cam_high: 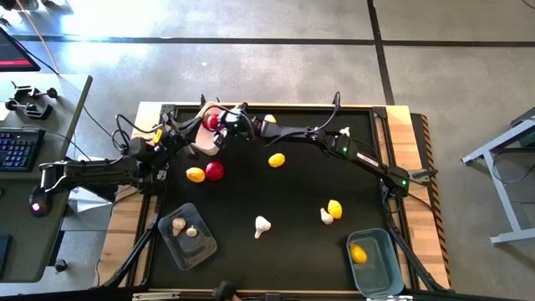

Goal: Sort produce into baskets
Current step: Put the red tomato into the white bin, then put the yellow lemon into the blue bin

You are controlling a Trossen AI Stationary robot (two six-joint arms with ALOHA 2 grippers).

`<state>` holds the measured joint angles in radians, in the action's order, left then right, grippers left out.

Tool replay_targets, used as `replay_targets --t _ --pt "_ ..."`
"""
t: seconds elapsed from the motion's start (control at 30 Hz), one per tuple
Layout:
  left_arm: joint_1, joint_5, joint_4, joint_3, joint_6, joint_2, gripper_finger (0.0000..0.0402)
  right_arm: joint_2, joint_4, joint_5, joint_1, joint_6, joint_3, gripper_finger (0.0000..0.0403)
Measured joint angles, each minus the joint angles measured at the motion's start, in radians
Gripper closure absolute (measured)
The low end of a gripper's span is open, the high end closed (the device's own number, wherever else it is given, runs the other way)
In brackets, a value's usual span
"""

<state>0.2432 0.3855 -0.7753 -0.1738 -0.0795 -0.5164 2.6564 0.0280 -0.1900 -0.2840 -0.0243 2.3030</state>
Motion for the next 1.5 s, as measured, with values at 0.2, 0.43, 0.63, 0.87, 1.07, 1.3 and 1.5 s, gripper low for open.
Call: replay_targets --t 0.2,0.43,0.63,0.87,1.07,1.3,1.5 --pt "-0.002 0.0 0.001 0.0 0.0 0.0 0.0401 0.0 0.081 -0.013 0.0 -0.085 0.028 0.0076" --pt "-0.003 -0.002 0.002 0.0 0.016 0.0 0.0401 0.0 0.088 -0.015 0.001 -0.045 0.028 0.003" --pt "-0.003 -0.001 0.001 0.0 0.016 0.0 0.0401 0.0 0.081 -0.015 0.002 0.024 0.028 0.0022" --pt "-0.003 -0.001 0.022 -0.001 -0.004 0.005 0.0401 -0.008 0.14 0.009 -0.003 -0.025 0.05 0.0131" --pt "-0.003 -0.01 0.049 -0.001 -0.004 0.021 0.0401 -0.009 0.06 0.067 -0.001 0.01 0.049 0.0377" --pt "-0.003 -0.01 0.104 -0.001 -0.018 0.069 0.0401 -0.01 -0.045 0.075 0.027 -0.019 -0.011 0.0399" --pt "-0.003 -0.01 0.149 -0.001 -0.019 0.112 0.0401 -0.012 -0.112 0.058 0.06 0.006 -0.048 0.0402"
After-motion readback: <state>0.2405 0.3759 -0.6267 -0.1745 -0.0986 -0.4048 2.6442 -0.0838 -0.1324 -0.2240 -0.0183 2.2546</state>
